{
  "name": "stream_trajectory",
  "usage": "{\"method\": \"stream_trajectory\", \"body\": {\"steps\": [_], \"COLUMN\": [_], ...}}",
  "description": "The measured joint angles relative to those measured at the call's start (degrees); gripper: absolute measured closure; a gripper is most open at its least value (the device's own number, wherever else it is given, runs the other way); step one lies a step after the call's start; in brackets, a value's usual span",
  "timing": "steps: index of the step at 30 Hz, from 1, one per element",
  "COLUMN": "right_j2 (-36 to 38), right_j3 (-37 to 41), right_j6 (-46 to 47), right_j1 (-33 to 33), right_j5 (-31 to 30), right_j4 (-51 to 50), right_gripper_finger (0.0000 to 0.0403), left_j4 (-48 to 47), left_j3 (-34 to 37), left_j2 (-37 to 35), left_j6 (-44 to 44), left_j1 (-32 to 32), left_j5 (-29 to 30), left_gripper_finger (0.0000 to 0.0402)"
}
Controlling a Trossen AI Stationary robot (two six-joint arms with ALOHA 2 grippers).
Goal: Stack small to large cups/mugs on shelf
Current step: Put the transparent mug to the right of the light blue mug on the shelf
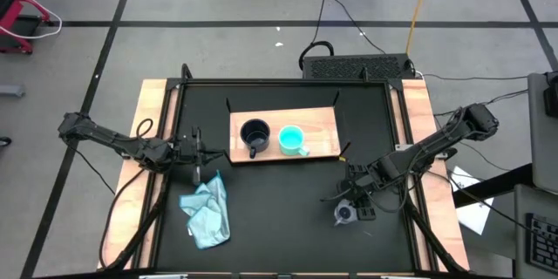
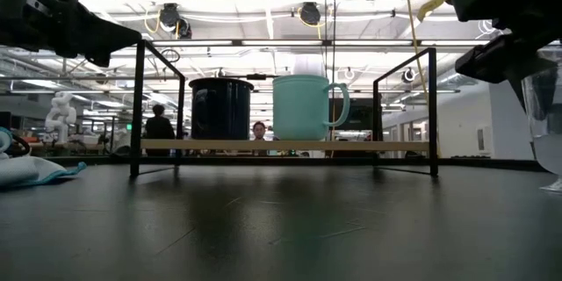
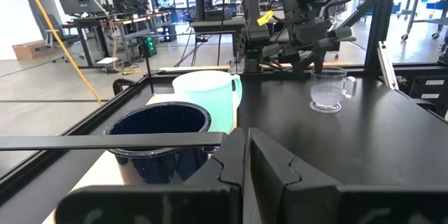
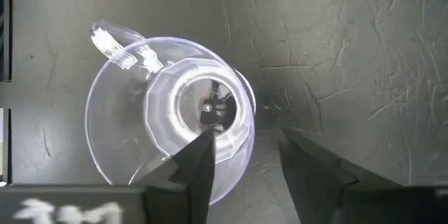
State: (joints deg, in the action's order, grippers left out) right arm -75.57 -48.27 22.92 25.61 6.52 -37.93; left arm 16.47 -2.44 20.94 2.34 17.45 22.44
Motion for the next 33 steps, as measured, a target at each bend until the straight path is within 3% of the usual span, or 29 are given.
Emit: {"method": "stream_trajectory", "body": {"steps": [12, 24, 33], "right_j2": [0.0, 6.5, 18.1], "right_j3": [0.0, 0.8, 12.4], "right_j6": [-2.3, -6.3, -5.2], "right_j1": [-0.1, 0.1, 0.1], "right_j5": [-0.5, -3.7, -3.8], "right_j4": [1.4, 7.1, 19.2], "right_gripper_finger": [0.0396, 0.0401, 0.0402], "left_j4": [0.1, 0.1, 0.0], "left_j3": [0.0, 0.0, 0.0], "left_j2": [0.0, 0.0, 0.0], "left_j6": [-0.3, -0.8, -0.7], "left_j1": [0.0, 0.0, 0.0], "left_j5": [0.0, 0.0, 0.0], "left_gripper_finger": [0.0378, 0.0378, 0.0378]}}
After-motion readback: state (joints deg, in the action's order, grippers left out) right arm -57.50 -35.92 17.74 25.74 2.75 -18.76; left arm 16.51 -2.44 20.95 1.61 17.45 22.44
